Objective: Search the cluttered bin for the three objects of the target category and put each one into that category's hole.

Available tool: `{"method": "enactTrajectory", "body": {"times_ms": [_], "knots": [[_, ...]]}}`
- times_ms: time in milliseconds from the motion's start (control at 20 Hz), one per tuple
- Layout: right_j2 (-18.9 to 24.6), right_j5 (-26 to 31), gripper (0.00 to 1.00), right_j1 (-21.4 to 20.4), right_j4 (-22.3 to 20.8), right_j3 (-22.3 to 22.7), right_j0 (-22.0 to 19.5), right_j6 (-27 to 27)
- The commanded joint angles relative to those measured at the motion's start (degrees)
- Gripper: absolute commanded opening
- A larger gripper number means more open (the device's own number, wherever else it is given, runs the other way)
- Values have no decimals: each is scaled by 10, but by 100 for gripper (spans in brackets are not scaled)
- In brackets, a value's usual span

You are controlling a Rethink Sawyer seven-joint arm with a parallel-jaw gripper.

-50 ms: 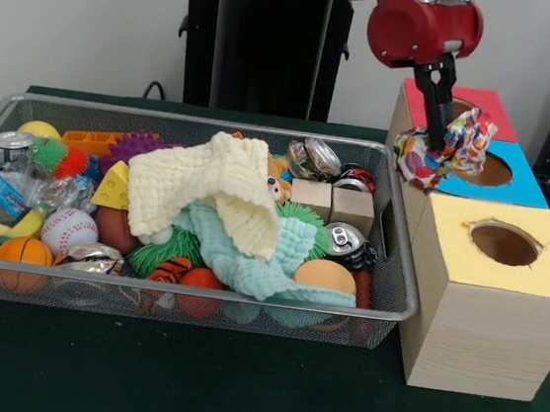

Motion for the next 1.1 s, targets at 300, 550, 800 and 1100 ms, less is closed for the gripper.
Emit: {"method": "enactTrajectory", "body": {"times_ms": [300,550,800,1100], "knots": [[12,-30,0,30,-20,27,-2,134],[25,-28,0,32,-11,26,-2,139],[26,-29,0,25,-6,24,6,144],[43,-34,0,33,0,20,9,150]]}}
